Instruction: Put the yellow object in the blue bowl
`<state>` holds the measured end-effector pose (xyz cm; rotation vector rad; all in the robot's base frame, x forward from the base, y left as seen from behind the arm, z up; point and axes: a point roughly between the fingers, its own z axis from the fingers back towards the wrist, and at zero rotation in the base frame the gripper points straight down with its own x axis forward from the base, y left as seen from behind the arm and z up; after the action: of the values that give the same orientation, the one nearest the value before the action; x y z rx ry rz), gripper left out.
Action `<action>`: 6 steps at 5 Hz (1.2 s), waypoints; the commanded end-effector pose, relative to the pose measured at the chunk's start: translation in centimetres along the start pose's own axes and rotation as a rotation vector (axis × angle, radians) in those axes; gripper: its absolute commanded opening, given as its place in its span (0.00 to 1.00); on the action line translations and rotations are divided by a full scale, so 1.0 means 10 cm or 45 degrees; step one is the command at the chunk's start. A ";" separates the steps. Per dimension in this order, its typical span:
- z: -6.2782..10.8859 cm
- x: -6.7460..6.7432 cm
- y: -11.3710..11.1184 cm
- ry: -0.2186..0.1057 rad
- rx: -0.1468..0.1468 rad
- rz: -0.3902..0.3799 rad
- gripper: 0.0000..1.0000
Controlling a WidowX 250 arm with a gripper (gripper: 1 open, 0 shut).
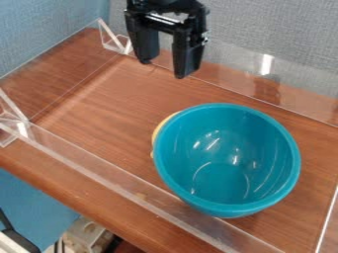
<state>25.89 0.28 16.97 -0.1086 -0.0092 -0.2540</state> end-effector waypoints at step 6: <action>0.11 -0.23 0.71 -0.051 0.089 0.125 1.00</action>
<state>25.03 7.38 16.01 -0.0628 -0.0071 -0.1578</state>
